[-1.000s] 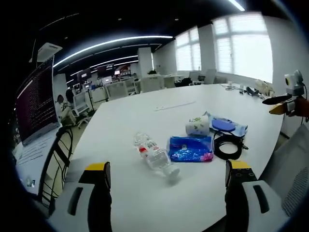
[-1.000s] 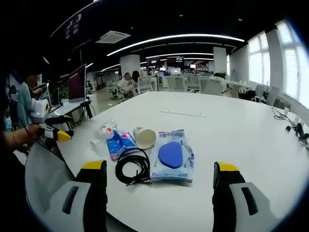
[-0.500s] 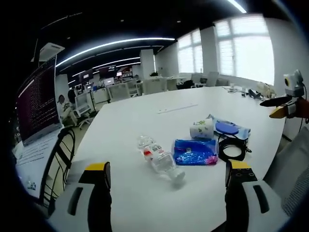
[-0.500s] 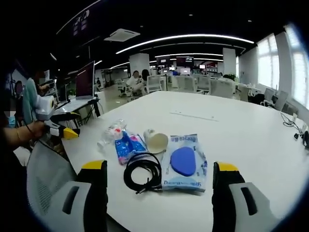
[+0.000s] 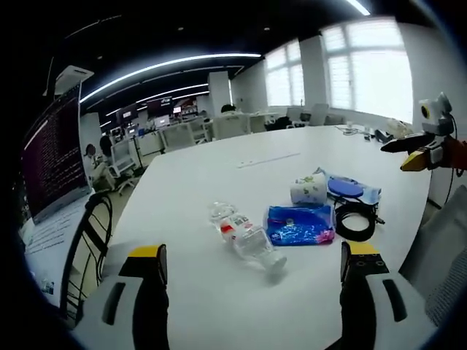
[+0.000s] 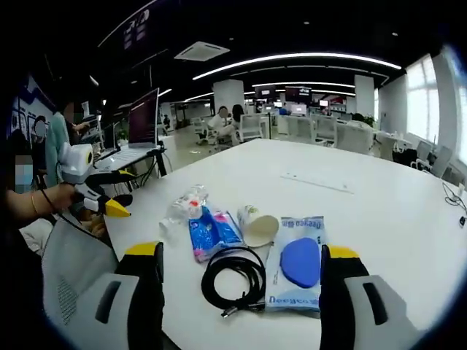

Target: Arrange the tabletop items into an orderly group along one side of the table until the central work area is clear of visible clutter.

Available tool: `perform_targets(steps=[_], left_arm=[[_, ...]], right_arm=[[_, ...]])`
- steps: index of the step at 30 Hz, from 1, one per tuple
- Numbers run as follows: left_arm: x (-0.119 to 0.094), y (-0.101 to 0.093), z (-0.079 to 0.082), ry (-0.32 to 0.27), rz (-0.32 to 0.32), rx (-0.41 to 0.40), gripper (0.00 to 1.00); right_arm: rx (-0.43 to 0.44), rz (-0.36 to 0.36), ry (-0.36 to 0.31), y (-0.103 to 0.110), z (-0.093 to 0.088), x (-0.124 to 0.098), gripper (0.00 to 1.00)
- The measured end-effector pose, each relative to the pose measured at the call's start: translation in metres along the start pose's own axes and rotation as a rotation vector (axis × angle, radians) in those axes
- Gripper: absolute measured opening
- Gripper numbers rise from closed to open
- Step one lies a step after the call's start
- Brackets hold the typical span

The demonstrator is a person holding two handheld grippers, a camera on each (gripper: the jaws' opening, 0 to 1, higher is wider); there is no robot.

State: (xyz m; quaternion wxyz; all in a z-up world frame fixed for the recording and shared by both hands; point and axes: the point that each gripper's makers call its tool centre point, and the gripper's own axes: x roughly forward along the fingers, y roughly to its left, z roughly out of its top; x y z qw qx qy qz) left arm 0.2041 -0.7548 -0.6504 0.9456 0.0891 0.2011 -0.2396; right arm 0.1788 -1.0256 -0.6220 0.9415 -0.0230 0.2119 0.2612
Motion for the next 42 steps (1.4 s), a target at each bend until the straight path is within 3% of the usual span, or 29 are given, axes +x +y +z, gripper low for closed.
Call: perform_targets(steps=[14, 26, 34, 42], left_arm=[[0.007, 0.002, -0.002, -0.015, -0.023, 0.017, 0.97], [0.013, -0.001, -0.006, -0.016, -0.048, 0.026, 0.97], [0.023, -0.005, -0.01, 0.0, -0.095, 0.064, 0.97], [0.029, 0.002, -0.016, 0.005, -0.101, 0.067, 0.97]], right_arm=[[-0.018, 0.129, -0.004, 0.032, 0.016, 0.045, 0.84], [-0.049, 0.221, 0.025, 0.059, 0.015, 0.083, 0.82], [-0.071, 0.291, 0.035, 0.087, 0.018, 0.114, 0.8], [-0.057, 0.337, 0.047, 0.108, 0.016, 0.14, 0.78]])
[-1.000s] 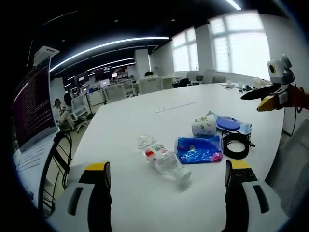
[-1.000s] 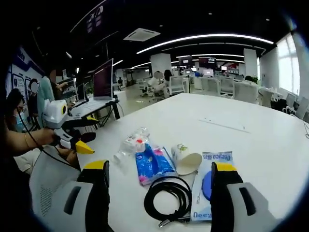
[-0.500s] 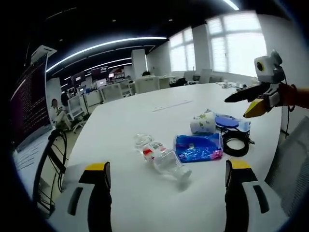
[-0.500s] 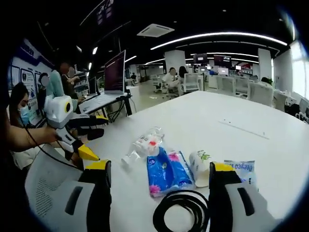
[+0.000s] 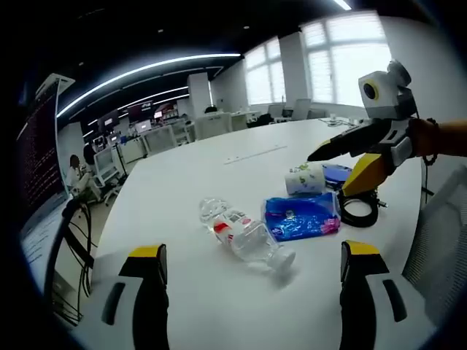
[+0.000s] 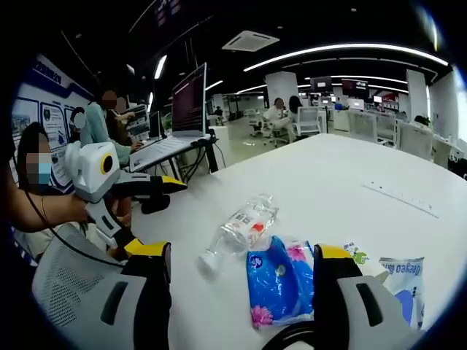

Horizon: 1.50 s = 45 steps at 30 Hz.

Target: Arrange the tabletop items into an orderly group along one side of the table until the central work area is clear of visible clutter.

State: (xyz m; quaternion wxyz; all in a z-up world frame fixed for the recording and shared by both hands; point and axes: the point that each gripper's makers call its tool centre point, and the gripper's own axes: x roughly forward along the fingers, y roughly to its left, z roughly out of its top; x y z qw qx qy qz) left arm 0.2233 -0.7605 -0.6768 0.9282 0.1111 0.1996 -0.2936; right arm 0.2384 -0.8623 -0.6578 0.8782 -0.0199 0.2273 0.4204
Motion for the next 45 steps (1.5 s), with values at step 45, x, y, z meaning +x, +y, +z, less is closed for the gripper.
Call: perform_targets(steps=[45], left_arm=[[0.009, -0.001, -0.034, 0.001, -0.046, 0.062, 0.97]], right_arm=[[-0.007, -0.08, 0.076, 0.031, -0.041, 0.073, 0.59]])
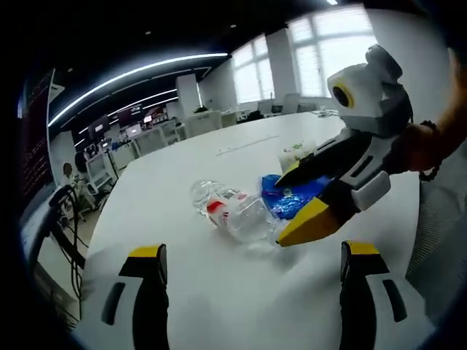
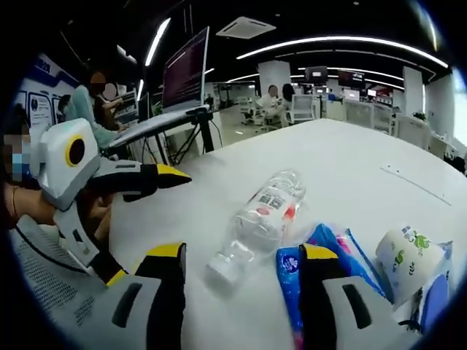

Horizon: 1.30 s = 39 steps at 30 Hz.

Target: Arrange the tabletop items into an orderly group along one side of the table until the central work area is clear of visible clutter.

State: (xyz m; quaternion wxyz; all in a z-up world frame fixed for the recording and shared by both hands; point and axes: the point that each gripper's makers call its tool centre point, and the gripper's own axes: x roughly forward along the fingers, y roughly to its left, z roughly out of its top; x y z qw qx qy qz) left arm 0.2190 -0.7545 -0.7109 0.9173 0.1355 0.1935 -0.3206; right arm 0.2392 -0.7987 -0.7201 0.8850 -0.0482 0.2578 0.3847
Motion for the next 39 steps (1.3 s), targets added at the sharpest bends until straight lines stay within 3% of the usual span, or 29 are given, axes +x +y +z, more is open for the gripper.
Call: perform_targets(steps=[11, 17, 23, 30, 39], left_arm=[[0.001, -0.003, -0.006, 0.013, -0.002, -0.006, 0.97], [0.001, -0.003, -0.008, 0.017, -0.004, 0.0, 0.97], [0.004, -0.003, -0.012, 0.023, -0.008, 0.011, 0.96], [0.009, -0.002, -0.012, 0.024, -0.01, 0.035, 0.95], [0.018, -0.003, -0.014, 0.01, -0.024, 0.096, 0.92]], right_arm=[[0.023, -0.014, 0.041, 0.008, -0.013, 0.004, 0.46], [0.049, -0.035, 0.067, 0.008, -0.02, 0.004, 0.33], [0.078, -0.043, 0.094, 0.009, -0.028, 0.005, 0.29], [0.1, -0.031, 0.083, 0.015, -0.025, 0.007, 0.21], [0.115, -0.036, 0.072, 0.014, -0.019, 0.004, 0.2]])
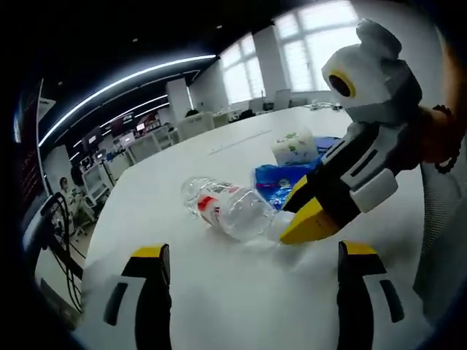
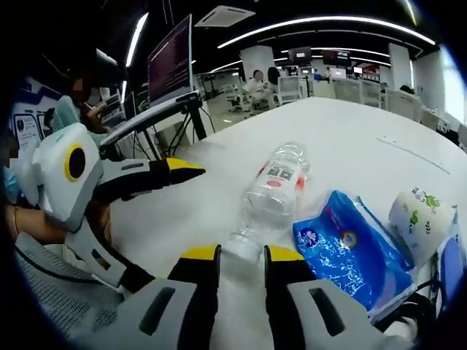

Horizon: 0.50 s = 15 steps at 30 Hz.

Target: Arrange the tabletop items into an orderly group along one side of the table until the central work area is clear of visible clutter.

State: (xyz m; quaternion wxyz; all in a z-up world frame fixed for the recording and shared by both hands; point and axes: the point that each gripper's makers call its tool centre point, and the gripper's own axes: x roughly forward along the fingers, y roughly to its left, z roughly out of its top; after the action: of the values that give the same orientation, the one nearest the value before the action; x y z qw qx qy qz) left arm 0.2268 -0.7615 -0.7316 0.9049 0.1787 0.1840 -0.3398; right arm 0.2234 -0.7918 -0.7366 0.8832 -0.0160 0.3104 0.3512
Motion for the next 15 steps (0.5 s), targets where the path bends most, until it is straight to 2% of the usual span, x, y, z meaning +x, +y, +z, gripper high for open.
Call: perform_targets(steps=[2, 3, 4, 5, 6, 7, 8, 10, 15], left_arm=[[0.003, 0.001, 0.0, 0.003, 0.003, 0.033, 0.91], [0.004, 0.001, 0.001, 0.0, 0.003, 0.036, 0.91], [0.006, 0.002, 0.002, -0.004, 0.002, 0.037, 0.91], [0.007, 0.003, 0.003, -0.007, 0.001, 0.037, 0.9], [0.009, 0.003, 0.005, -0.014, -0.006, 0.033, 0.9], [0.012, 0.004, 0.005, -0.013, -0.01, 0.026, 0.9], [0.013, 0.004, 0.005, -0.011, -0.01, 0.027, 0.9], [0.014, 0.004, 0.004, -0.006, -0.009, 0.044, 0.91], [0.014, 0.002, 0.002, -0.004, -0.019, 0.046, 0.9]], right_arm=[[0.008, 0.0, -0.026, 0.0, 0.006, -0.003, 0.17], [0.005, -0.003, -0.038, 0.0, 0.01, -0.006, 0.07], [-0.05, -0.021, -0.082, -0.003, 0.023, -0.009, 0.0], [-0.025, 0.009, -0.076, 0.004, 0.025, -0.009, 0.0], [-0.053, 0.01, -0.019, 0.002, 0.017, -0.008, 0.0], [-0.053, -0.022, 0.011, -0.004, 0.012, -0.008, 0.0], [-0.036, -0.058, 0.003, -0.012, 0.01, -0.008, 0.0], [0.047, -0.036, -0.003, -0.011, 0.006, -0.008, 0.03], [0.024, -0.019, -0.012, -0.006, 0.009, -0.007, 0.16]])
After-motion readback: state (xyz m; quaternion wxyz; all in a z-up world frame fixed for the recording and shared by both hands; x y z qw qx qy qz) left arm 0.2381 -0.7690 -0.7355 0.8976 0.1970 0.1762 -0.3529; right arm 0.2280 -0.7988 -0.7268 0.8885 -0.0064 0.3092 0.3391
